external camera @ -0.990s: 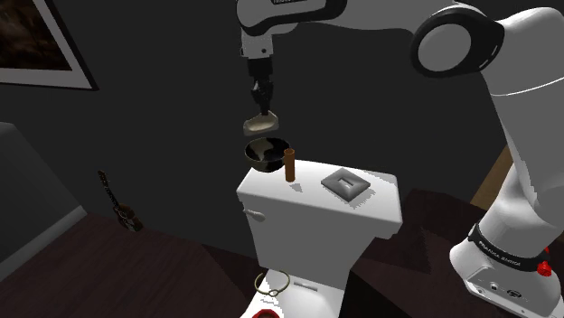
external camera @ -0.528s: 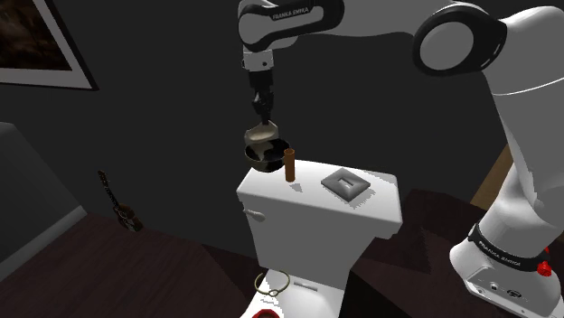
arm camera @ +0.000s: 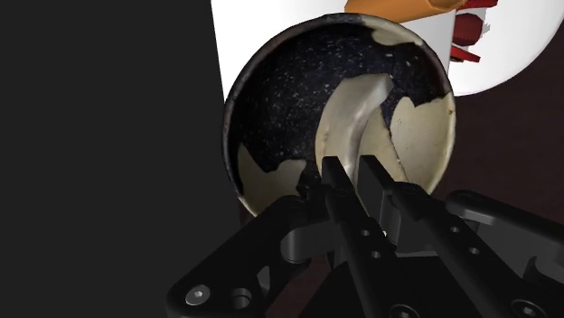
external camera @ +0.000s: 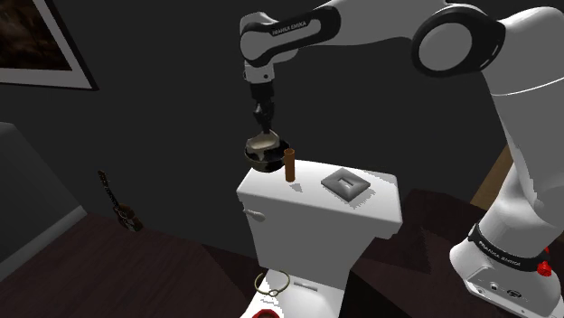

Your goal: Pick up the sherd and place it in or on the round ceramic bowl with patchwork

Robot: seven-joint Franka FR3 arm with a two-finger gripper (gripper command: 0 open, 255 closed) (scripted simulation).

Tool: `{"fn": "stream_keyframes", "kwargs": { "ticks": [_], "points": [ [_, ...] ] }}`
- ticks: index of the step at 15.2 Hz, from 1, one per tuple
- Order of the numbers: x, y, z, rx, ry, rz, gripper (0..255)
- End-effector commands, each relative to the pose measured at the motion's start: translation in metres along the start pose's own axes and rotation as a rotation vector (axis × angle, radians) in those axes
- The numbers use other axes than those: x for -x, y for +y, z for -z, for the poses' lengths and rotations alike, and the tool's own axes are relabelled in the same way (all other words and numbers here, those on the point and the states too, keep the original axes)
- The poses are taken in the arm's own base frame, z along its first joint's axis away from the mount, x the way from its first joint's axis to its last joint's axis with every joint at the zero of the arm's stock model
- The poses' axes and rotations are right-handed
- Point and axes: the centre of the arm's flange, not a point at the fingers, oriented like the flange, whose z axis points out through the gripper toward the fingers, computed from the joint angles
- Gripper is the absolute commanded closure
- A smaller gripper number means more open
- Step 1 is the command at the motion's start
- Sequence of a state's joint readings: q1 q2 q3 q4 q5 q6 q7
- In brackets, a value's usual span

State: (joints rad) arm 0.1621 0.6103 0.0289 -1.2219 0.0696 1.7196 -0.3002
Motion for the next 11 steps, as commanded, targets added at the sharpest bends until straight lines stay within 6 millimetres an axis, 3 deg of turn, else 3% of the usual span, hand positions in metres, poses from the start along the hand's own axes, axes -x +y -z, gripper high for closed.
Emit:
{"fn": "stream_keyframes", "kwargs": {
  "ticks": [1,4,5,10,11],
  "points": [
    [0.004,0.010,-0.008,-0.001,-0.013,-0.015,255],
    [0.004,0.010,-0.008,-0.001,-0.013,-0.015,255],
    [0.005,0.006,-0.006,-0.001,-0.013,-0.016,0],
    [0.004,0.010,-0.008,-0.001,-0.013,-0.015,0],
    [0.004,0.010,0.005,-0.001,-0.013,-0.015,0]
  ]
}}
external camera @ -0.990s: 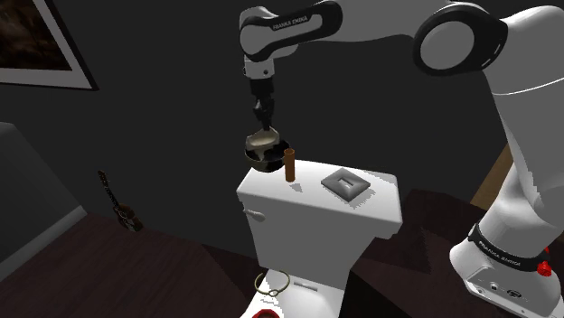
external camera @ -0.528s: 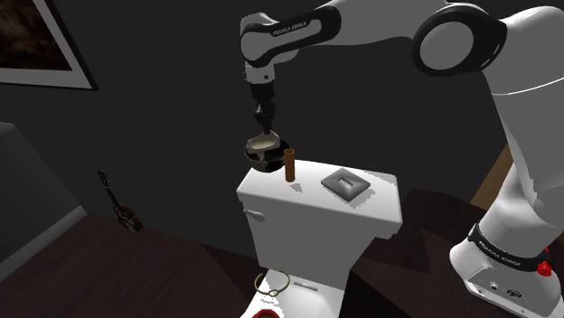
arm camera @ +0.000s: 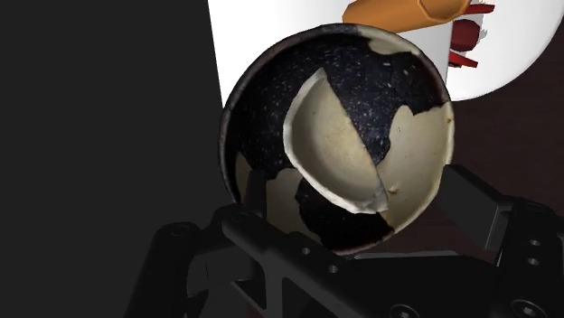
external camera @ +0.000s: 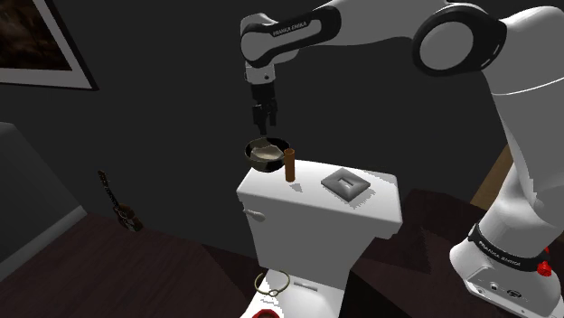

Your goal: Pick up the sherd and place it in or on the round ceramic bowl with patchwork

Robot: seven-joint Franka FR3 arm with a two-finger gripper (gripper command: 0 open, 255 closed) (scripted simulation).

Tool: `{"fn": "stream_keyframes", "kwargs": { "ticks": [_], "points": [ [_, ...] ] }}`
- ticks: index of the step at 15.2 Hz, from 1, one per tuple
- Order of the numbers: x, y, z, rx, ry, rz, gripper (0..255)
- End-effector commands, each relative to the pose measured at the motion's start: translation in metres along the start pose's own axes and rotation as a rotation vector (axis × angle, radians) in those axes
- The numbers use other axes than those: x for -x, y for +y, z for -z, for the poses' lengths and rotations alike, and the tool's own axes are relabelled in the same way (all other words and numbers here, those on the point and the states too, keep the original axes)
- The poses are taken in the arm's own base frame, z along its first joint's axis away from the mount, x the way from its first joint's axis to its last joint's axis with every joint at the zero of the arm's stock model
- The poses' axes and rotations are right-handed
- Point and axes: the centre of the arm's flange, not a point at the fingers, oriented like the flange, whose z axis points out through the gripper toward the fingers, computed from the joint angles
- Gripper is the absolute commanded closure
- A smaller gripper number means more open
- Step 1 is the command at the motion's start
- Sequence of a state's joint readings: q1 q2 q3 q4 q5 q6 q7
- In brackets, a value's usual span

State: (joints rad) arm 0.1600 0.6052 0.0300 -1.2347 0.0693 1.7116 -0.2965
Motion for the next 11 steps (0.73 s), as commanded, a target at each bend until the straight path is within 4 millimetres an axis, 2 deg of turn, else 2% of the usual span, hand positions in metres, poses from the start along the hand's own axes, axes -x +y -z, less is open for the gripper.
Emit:
{"fn": "stream_keyframes", "kwargs": {
  "ticks": [1,3,11],
  "points": [
    [0.001,0.010,0.021,0.004,0.001,-0.010,0],
    [0.001,0.010,0.045,0.004,0.001,-0.010,0],
    [0.001,0.010,0.045,0.004,0.001,-0.010,0]
  ]
}}
